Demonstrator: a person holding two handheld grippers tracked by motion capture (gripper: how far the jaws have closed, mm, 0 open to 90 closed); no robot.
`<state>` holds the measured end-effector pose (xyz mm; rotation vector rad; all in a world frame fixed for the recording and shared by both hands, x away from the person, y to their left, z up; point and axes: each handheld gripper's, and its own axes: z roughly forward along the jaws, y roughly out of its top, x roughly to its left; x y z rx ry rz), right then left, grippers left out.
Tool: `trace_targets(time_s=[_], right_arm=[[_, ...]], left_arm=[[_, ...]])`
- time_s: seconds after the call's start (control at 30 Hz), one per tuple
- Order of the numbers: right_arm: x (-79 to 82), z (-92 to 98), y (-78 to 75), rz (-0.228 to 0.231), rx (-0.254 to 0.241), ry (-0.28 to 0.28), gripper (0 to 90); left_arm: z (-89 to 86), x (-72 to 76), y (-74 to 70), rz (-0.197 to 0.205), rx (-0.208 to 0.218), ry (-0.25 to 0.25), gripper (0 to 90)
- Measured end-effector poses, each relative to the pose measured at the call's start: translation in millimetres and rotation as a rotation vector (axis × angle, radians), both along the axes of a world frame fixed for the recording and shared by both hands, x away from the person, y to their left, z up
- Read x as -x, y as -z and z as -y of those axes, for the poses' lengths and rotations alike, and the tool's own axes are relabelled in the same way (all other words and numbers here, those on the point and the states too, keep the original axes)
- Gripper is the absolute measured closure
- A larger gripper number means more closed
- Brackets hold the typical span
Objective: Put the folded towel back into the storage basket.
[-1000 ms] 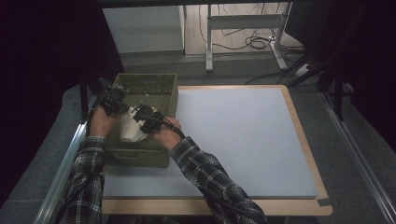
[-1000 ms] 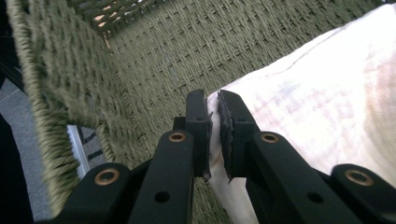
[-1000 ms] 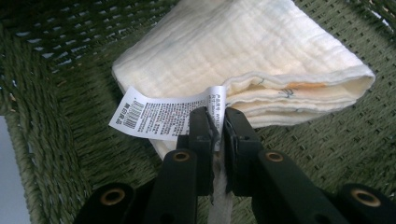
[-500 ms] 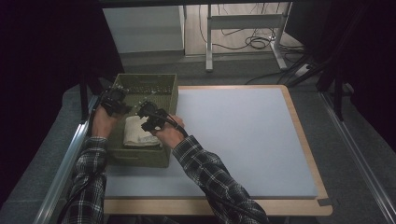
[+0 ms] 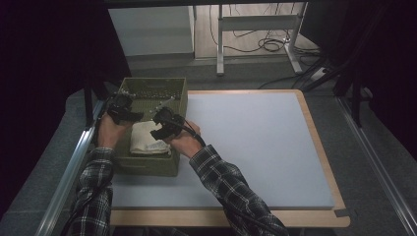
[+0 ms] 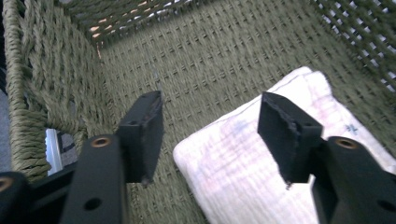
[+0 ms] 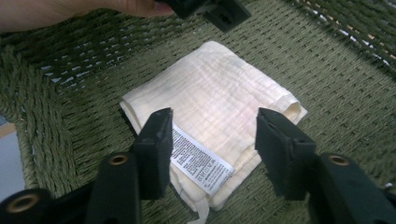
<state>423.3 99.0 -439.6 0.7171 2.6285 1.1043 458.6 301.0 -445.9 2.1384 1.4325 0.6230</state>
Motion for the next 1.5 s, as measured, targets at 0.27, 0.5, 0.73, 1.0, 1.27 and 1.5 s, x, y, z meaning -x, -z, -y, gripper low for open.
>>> trace_targets(time_s=[0.27, 0.5, 0.73, 1.0, 1.27, 1.5], right_arm=[[1.6, 14.2, -2.7, 0.019, -0.048, -0.002, 34.1], [2.4, 26.3, -3.5, 0.040, -0.065, -0.007, 27.0], [3.5, 37.8, -4.1, 0.039, -0.097, -0.026, 22.7], [11.3, 56.0, -12.0, 0.076, -0.124, -0.034, 16.1], [14.2, 76.3, -17.5, 0.081, -0.137, -0.024, 13.6], [14.6, 101.6, -18.8, 0.075, -0.150, -0.005, 11.7]], left_arm=[[4.1, 6.5, -4.1, 0.034, 0.044, 0.013, 25.9], [8.4, 13.0, -4.3, 0.056, 0.082, 0.028, 17.7], [13.5, 18.9, -4.9, 0.064, 0.113, 0.036, 10.3], [24.1, 27.8, -11.8, 0.074, 0.154, 0.071, 3.7], [37.2, 38.0, -17.5, 0.091, 0.168, 0.101, 2.3], [48.7, 46.7, -20.3, 0.122, 0.188, 0.118, 0.9]])
